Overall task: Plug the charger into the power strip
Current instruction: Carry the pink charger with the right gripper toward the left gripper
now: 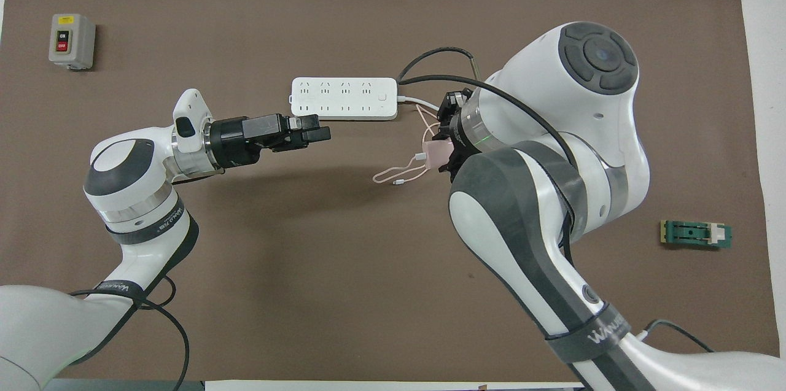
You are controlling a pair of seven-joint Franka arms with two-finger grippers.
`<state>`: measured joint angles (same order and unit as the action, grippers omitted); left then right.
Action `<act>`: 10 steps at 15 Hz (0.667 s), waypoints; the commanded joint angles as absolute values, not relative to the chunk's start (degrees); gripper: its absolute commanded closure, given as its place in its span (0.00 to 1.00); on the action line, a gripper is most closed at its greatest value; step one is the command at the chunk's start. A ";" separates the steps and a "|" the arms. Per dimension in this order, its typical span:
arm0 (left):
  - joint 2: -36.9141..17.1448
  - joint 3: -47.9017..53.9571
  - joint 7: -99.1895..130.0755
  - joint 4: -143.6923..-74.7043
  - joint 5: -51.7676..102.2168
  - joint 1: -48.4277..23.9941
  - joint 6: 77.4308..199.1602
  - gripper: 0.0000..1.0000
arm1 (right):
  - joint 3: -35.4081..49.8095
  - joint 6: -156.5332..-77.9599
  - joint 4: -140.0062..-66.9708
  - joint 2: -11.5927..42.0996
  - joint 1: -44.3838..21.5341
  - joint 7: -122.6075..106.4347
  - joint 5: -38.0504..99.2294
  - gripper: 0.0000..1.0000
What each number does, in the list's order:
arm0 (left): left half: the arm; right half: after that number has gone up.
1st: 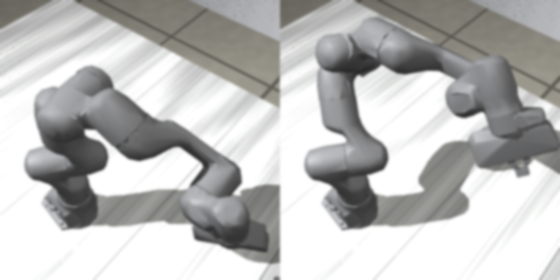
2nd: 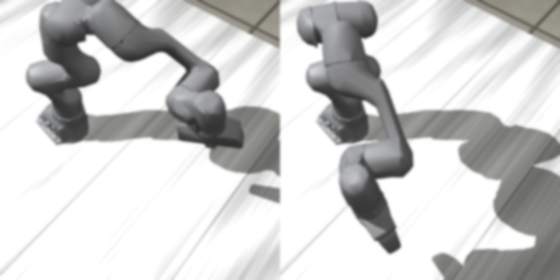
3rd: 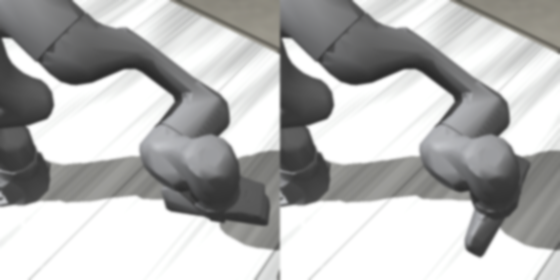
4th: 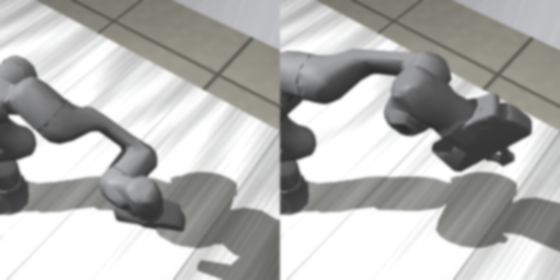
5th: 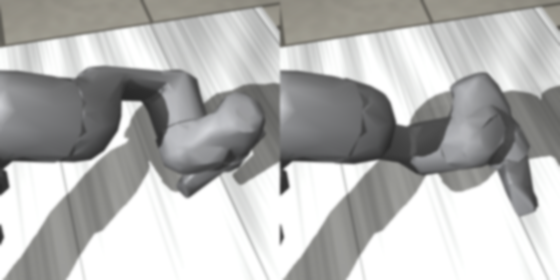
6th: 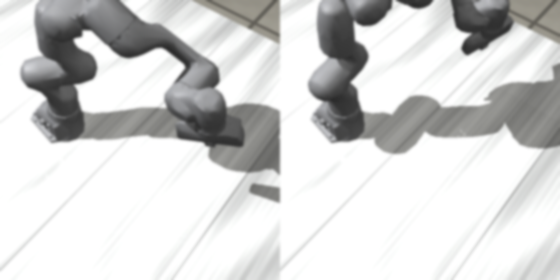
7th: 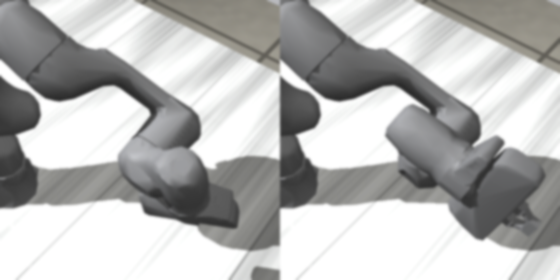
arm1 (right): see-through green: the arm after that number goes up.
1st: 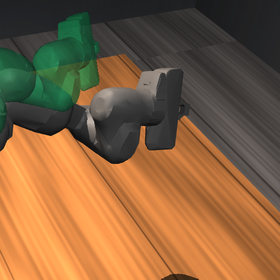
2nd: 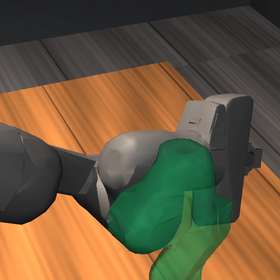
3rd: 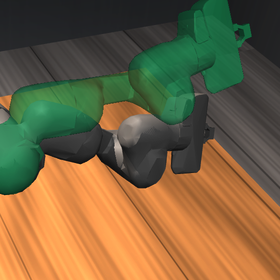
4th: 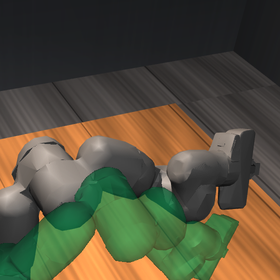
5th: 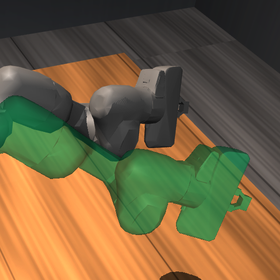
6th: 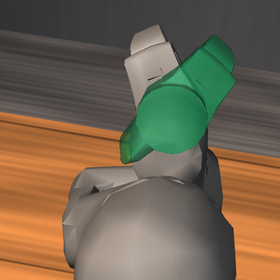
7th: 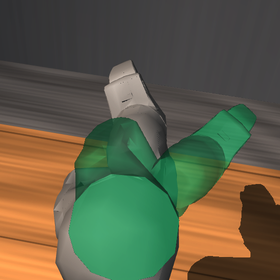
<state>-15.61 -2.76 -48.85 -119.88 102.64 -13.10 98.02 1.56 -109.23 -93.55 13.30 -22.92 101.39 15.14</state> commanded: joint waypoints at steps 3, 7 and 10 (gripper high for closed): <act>-15.21 -2.81 -50.01 -120.06 103.97 -13.97 99.22 0.00 | 1.41 -106.26 -80.88 23.01 -25.93 110.70 14.68 1.00; -15.47 -2.81 -50.10 -118.74 103.97 -15.47 101.77 0.00 | 1.05 -102.75 -73.75 28.38 -29.35 113.12 11.88 1.00; -15.90 -2.90 -50.10 -118.74 103.62 -15.90 102.74 0.00 | 1.14 -101.25 -73.39 28.92 -30.85 113.12 9.76 1.00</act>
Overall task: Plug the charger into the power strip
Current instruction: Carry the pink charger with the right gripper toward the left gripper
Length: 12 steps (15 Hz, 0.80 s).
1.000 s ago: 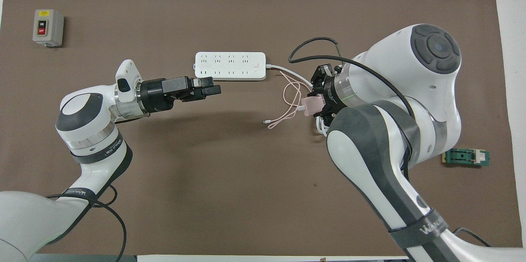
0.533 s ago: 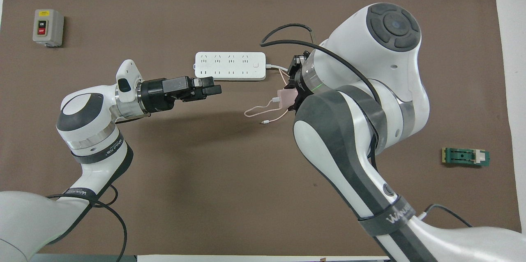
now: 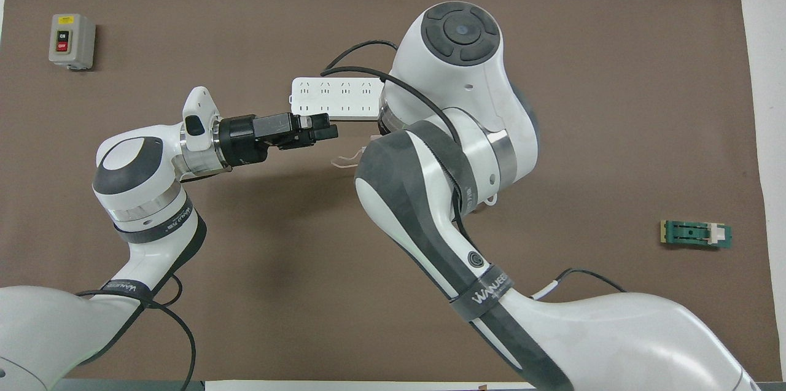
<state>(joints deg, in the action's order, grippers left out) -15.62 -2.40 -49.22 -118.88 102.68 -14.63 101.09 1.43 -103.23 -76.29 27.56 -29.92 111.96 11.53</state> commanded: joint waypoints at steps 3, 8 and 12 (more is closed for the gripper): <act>-15.91 -3.08 -50.10 -118.74 103.27 -15.91 103.27 0.00 | 1.14 -101.16 -72.25 29.09 -30.76 113.12 9.76 1.00; -15.82 -3.16 -53.51 -119.79 102.66 -15.29 105.64 0.00 | 1.14 -101.16 -72.16 29.18 -30.41 113.12 9.67 1.00; -14.94 -3.16 -54.05 -122.34 102.57 -15.55 106.78 0.00 | 1.14 -101.51 -72.25 29.09 -30.76 113.03 9.67 1.00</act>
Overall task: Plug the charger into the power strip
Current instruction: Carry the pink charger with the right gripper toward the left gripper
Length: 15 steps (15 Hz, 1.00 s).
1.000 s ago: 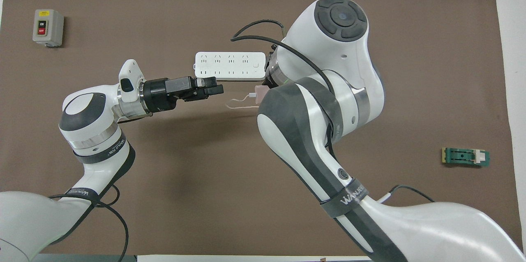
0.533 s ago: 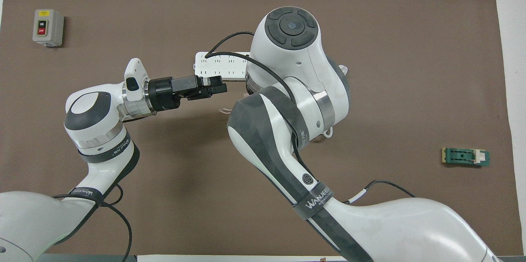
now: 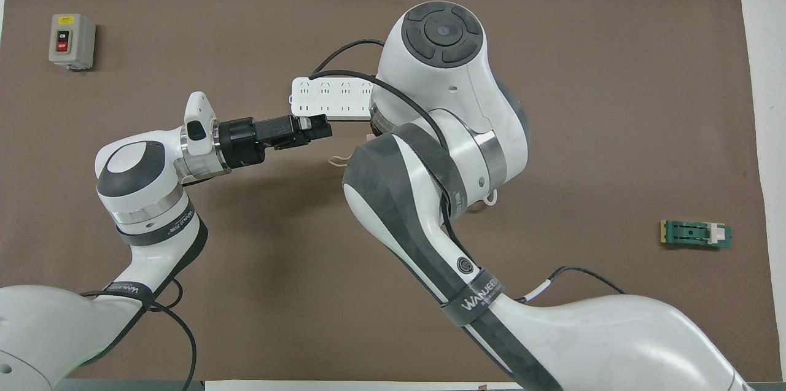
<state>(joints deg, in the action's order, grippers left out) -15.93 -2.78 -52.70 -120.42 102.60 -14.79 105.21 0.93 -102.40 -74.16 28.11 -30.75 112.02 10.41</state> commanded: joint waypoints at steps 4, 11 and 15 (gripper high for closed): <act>-13.71 -3.08 -54.14 -123.84 102.57 -16.78 109.16 0.00 | 1.14 -101.69 -72.25 29.09 -30.76 112.94 9.67 1.00; -11.07 -3.08 -53.52 -125.86 102.57 -17.93 109.69 0.00 | 1.14 -101.95 -72.33 29.00 -30.76 112.94 9.76 1.00; -9.15 -2.99 -53.61 -127.70 102.57 -19.16 110.47 0.00 | 1.23 -102.13 -72.33 29.00 -30.76 112.85 9.76 1.00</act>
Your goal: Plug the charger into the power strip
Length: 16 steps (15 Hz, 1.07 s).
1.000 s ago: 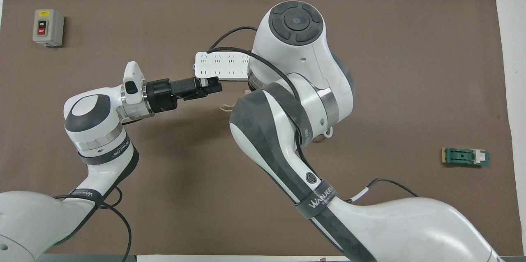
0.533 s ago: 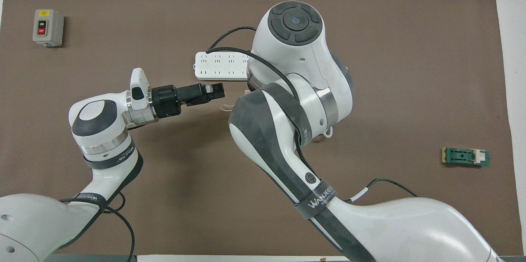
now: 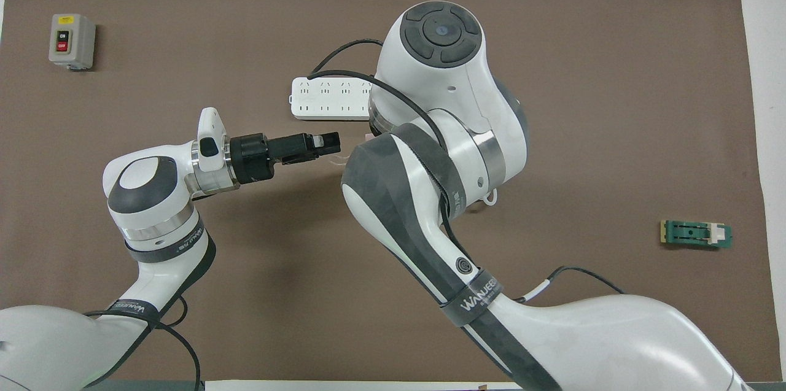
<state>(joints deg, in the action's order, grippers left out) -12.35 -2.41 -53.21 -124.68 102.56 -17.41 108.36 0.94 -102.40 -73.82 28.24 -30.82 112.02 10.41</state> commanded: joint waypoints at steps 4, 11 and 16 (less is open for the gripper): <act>-7.82 -2.90 -53.61 -128.41 102.57 -20.83 113.20 0.00 | 1.14 -102.13 -72.42 28.92 -30.76 112.76 9.67 1.00; -8.87 -2.72 -53.44 -126.48 103.62 -22.32 115.31 0.00 | 1.14 -102.04 -72.42 28.83 -30.76 112.76 9.76 1.00; -9.75 -2.64 -52.21 -124.46 108.37 -23.82 115.49 0.00 | 1.14 -101.95 -72.42 28.83 -30.76 112.76 9.76 1.00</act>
